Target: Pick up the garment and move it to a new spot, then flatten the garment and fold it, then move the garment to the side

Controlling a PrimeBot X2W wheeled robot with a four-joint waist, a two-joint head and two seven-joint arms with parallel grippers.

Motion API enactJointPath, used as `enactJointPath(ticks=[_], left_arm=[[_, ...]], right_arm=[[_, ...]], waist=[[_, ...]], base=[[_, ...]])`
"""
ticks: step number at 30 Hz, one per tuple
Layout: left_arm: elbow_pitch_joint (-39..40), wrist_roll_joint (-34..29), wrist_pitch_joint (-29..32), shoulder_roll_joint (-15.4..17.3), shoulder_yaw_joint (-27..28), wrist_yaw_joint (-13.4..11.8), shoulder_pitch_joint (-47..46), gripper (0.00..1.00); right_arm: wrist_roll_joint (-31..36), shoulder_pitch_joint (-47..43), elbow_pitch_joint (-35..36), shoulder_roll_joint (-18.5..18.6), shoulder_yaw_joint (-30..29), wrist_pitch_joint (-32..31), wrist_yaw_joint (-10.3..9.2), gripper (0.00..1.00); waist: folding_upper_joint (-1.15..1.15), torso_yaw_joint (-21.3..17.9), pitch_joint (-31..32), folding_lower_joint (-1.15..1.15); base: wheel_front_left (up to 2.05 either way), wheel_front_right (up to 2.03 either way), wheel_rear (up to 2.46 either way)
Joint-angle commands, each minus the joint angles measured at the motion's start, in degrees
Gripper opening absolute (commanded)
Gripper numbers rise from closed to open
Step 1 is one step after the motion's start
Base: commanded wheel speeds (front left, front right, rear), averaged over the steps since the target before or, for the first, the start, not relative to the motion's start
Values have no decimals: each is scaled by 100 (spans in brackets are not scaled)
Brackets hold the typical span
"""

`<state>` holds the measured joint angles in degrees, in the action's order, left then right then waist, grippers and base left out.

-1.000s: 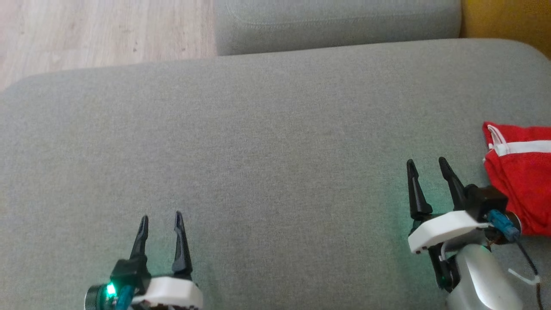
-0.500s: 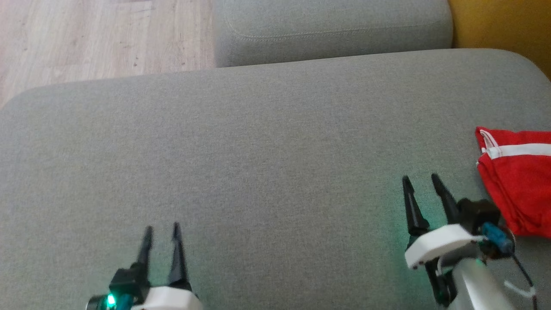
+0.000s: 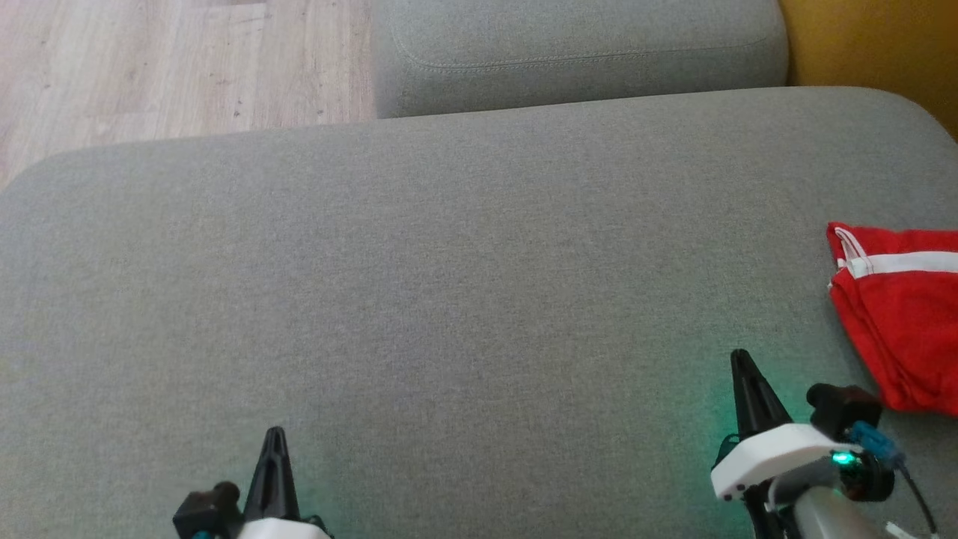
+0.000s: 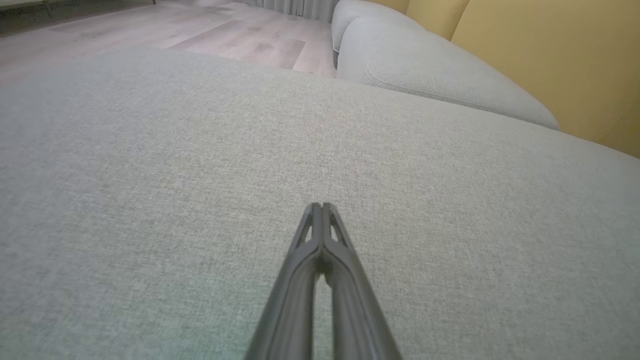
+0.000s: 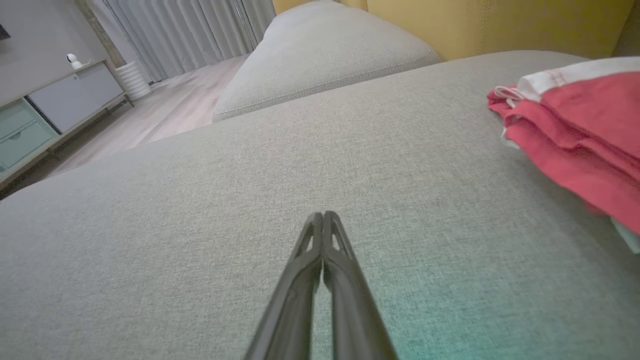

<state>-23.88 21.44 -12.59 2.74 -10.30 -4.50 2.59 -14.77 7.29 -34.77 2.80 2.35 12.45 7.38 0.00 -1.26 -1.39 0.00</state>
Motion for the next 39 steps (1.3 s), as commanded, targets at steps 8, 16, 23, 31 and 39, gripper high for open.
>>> enactJointPath(ticks=[8, 16, 23, 31, 39], left_arm=[[234, 568, 135, 2, 208, 108, -269, 0], [291, 1062, 270, 3, 321, 191, -316, 0], [341, 1496, 389, 4, 420, 264, -356, 0], [391, 1929, 507, 5, 518, 336, -397, 0], [448, 2422, 642, 6, 631, 419, -443, 0]], right_arm=[[-635, 204, 353, 12, -82, -148, 2, 0], [-1176, 178, 487, 12, -141, -278, 2, 0], [-1650, 157, 602, 12, -194, -395, 3, 0], [-2123, 136, 716, 12, -248, -511, 4, 0], [-2662, 112, 846, 11, -309, -644, 4, 0]], waist=[[0, 9, 9, 0], [0, 18, 17, 0], [0, 26, 25, 0], [0, 34, 32, 0], [0, 42, 41, 0]], base=[[0, 0, 0], [0, 0, 0], [0, 0, 0], [0, 0, 0], [0, 0, 0]])
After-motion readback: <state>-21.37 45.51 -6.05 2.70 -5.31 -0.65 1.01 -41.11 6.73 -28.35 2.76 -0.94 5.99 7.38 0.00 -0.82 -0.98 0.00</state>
